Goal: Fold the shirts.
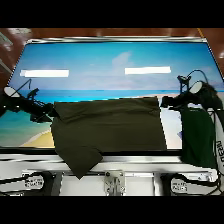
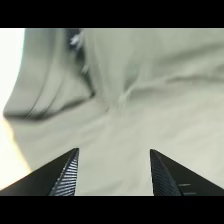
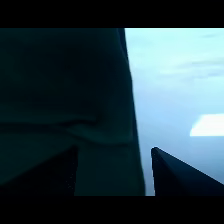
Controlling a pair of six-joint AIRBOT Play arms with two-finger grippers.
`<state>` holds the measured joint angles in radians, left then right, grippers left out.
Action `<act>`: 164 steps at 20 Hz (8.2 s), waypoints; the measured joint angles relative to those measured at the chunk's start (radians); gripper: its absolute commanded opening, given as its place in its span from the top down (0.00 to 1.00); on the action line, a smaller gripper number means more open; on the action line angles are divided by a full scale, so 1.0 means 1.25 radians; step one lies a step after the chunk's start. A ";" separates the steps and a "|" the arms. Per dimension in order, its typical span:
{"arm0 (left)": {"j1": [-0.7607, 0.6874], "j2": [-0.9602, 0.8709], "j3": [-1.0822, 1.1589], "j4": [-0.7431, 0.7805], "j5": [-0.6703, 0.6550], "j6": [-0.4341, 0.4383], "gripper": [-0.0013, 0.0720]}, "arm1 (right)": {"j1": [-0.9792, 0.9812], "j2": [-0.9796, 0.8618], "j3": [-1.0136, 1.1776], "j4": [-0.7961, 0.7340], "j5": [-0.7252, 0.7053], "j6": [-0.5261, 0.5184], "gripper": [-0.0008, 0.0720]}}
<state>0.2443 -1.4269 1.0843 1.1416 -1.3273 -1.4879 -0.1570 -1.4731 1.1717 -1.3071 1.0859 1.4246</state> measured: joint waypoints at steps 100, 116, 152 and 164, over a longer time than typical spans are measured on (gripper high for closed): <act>0.082 0.115 -0.111 -0.157 0.019 0.221 0.93 | -0.057 0.077 -0.163 0.242 -0.042 -0.135 0.90; 0.034 -0.272 0.267 -0.226 0.073 0.146 0.93 | 0.032 -0.214 0.137 0.161 -0.128 0.005 0.90; -0.218 -0.235 0.324 -0.390 0.126 0.201 0.93 | -0.003 -0.026 0.140 0.413 0.008 -0.130 0.90; -0.717 -0.387 0.325 -0.607 0.521 0.121 0.93 | 0.020 0.357 0.140 0.408 0.146 0.065 0.90</act>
<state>-0.6521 -1.9110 1.4906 0.3828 -0.6765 -1.3369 -0.1314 -1.0267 1.3472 -0.7975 1.2678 1.5059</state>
